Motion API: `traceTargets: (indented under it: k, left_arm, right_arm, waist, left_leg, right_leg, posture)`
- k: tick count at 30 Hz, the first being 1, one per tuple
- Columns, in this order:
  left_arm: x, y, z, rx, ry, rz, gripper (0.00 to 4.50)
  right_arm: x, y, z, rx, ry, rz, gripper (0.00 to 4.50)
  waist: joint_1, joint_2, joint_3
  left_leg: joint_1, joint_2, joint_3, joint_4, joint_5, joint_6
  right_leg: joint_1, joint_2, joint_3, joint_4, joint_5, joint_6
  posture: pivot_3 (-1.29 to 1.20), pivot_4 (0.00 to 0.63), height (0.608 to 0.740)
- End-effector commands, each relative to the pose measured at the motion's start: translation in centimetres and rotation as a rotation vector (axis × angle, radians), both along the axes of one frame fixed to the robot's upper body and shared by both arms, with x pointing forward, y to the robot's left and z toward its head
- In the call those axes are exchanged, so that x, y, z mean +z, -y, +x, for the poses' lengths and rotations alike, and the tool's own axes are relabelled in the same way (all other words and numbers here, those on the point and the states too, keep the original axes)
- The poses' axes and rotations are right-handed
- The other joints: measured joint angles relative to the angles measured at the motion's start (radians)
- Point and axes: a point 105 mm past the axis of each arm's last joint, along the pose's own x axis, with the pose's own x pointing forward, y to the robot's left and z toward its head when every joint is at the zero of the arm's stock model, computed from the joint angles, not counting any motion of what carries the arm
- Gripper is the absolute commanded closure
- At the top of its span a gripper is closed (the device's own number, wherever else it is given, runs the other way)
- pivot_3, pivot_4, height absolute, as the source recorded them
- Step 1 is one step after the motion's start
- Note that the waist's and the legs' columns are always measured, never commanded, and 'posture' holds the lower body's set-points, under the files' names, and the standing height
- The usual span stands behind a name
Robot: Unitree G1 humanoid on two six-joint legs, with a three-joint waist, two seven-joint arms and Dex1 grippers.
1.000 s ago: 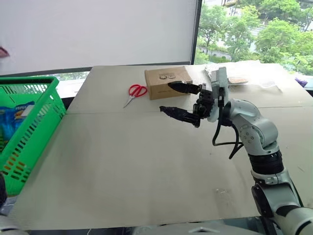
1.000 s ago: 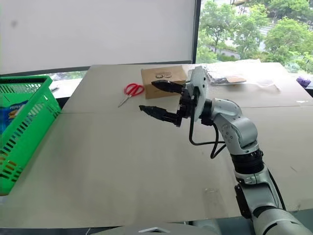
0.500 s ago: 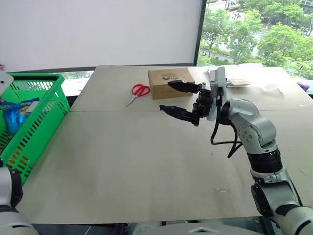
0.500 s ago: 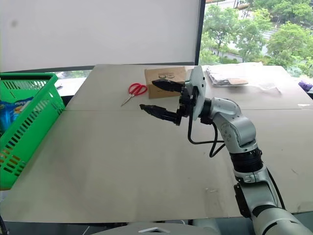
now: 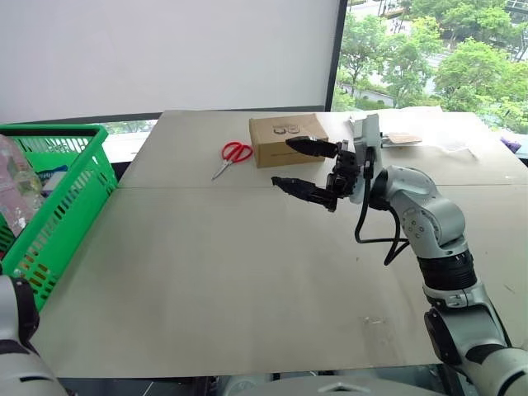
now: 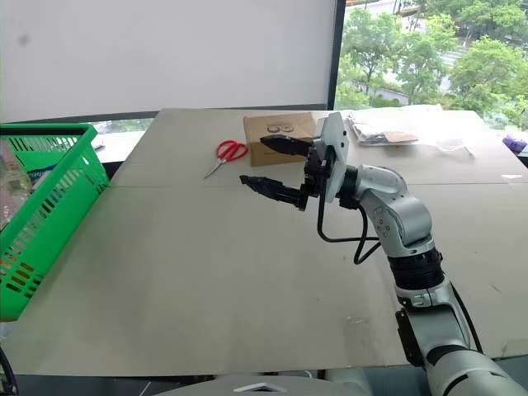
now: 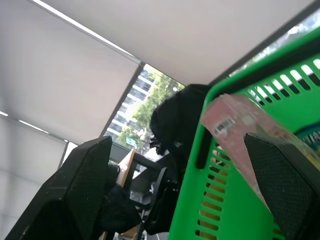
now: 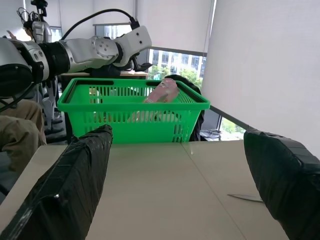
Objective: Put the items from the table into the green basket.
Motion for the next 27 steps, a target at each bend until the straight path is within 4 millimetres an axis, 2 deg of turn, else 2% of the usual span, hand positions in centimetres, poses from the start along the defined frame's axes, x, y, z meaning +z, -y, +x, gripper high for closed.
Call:
traceTargets:
  k: [1,2,3,4,6,7,8,10,12,14,16,19,22,27]
  left_arm:
    - [0.8,4.0,3.0,-0.3,0.179,-0.204,0.03]
    - [-0.4,6.0,4.3,-0.43,0.166,-0.309,0.03]
    - [-1.7,9.7,5.4,-0.631,0.114,-0.37,0.03]
    - [-3.2,13.3,5.5,-0.823,0.062,-0.454,0.03]
    - [-5.9,19.2,4.1,-1.096,-0.036,-0.614,0.03]
    - [-8.1,22.3,3.1,-1.185,-0.109,-0.688,0.03]
    - [-10.1,24.5,2.2,-1.227,-0.17,-0.741,0.03]
    - [-12.5,27.1,0.9,-1.256,-0.223,-0.811,0.03]
    - [-15.0,28.6,0.2,-1.229,-0.241,-0.843,0.03]
    - [-16.6,29.5,-0.5,-1.206,-0.251,-0.867,0.03]
    - [-17.4,29.8,-0.9,-1.196,-0.246,-0.888,0.03]
    - [-19.1,29.4,-1.0,-1.149,-0.24,-0.844,0.03]
    - [-20.0,29.4,-1.2,-1.135,-0.236,-0.891,0.03]
    - [-20.3,30.0,-1.7,-1.159,-0.243,-0.898,0.03]
  right_arm:
    - [1.2,0.3,-0.1,0.0,0.057,0.009,0.0]
    - [1.1,0.4,-0.1,-0.005,0.053,0.006,0.0]
    - [0.7,0.7,0.1,-0.023,0.045,-0.004,0.0]
    - [0.2,1.2,0.4,-0.053,0.033,-0.02,0.0]
    - [-0.9,2.2,1.1,-0.107,0.016,-0.05,0.0]
    - [-1.7,3.0,1.5,-0.15,-0.007,-0.058,0.0]
    - [-2.6,3.7,1.8,-0.191,-0.025,-0.071,0.0]
    - [-4.4,5.0,2.5,-0.276,-0.047,-0.118,0.0]
    - [-7.4,7.0,2.8,-0.363,-0.071,-0.225,0.0]
    - [-9.3,8.5,2.7,-0.418,-0.101,-0.274,0.0]
    - [-10.5,9.7,2.6,-0.461,-0.113,-0.302,0.0]
    - [-13.2,11.9,2.1,-0.516,-0.128,-0.411,0.0]
    - [-14.3,12.6,2.2,-0.556,-0.144,-0.412,0.0]
    - [-14.8,12.9,2.4,-0.59,-0.157,-0.392,0.0]
  waist:
    - [0.004,0.001,0.0]
    - [0.007,0.002,0.0]
    - [0.007,0.003,-0.001]
    - [0.007,0.006,-0.003]
    - [-0.001,0.008,-0.003]
    - [-0.004,0.007,-0.004]
    - [-0.016,0.007,-0.004]
    - [-0.036,0.007,-0.004]
    - [-0.039,0.009,-0.003]
    - [-0.039,0.012,-0.003]
    - [-0.043,0.015,-0.001]
    - [-0.044,0.019,0.001]
    - [-0.047,0.022,0.003]
    - [-0.052,0.022,0.003]
  left_leg:
    - [0.0,0.0,0.0,0.0,0.0,0.0]
    - [0.0,0.0,0.0,0.001,0.0,0.0]
    - [0.0,0.0,-0.001,0.002,0.0,0.0]
    - [-0.001,0.0,-0.001,0.002,0.0,0.0]
    - [-0.001,-0.001,0.001,0.004,0.0,0.001]
    - [-0.002,-0.001,0.003,0.003,-0.001,0.002]
    - [-0.002,-0.001,0.004,0.004,-0.001,0.002]
    - [-0.001,0.001,0.005,0.003,-0.002,0.003]
    - [0.0,0.002,0.006,0.002,-0.002,0.003]
    - [0.001,0.003,0.006,0.001,-0.002,0.003]
    - [0.003,0.005,0.008,0.001,-0.002,0.003]
    - [0.01,0.006,0.008,0.001,-0.001,0.002]
    - [0.02,0.007,0.008,0.001,-0.001,0.002]
    - [0.026,0.008,0.009,0.001,-0.001,0.002]
  right_leg:
    - [0.0,0.0,0.0,0.0,0.0,0.0]
    - [0.0,-0.001,-0.001,0.0,0.0,0.0]
    - [0.001,-0.001,-0.001,0.0,0.0,0.0]
    - [0.001,-0.001,-0.002,-0.001,0.001,-0.002]
    - [0.002,-0.004,-0.001,0.0,0.001,-0.002]
    - [0.001,-0.005,0.001,-0.001,0.001,-0.002]
    - [0.001,-0.004,0.002,-0.001,0.001,-0.002]
    - [0.0,-0.002,0.004,-0.001,0.001,-0.002]
    - [0.0,-0.001,0.005,-0.001,0.001,-0.002]
    - [0.001,-0.001,0.004,-0.001,0.001,-0.002]
    - [0.002,0.001,0.006,0.0,0.002,-0.003]
    - [0.008,0.002,0.006,0.0,0.002,-0.004]
    - [0.021,0.003,0.005,-0.006,0.001,-0.004]
    - [0.029,0.005,0.005,-0.01,0.002,-0.004]
  posture:
    - [0.04,0.0,0.74]
    - [0.04,0.0,0.74]
    - [0.04,0.0,0.74]
    - [0.04,0.0,0.74]
    - [0.04,0.0,0.74]
    - [0.03,0.0,0.74]
    - [0.02,0.0,0.74]
    - [0.02,0.0,0.74]
    - [0.01,0.0,0.74]
    - [-0.01,0.0,0.74]
    - [-0.02,0.0,0.74]
    - [-0.04,0.0,0.74]
    - [-0.06,0.0,0.74]
    - [-0.05,0.0,0.74]
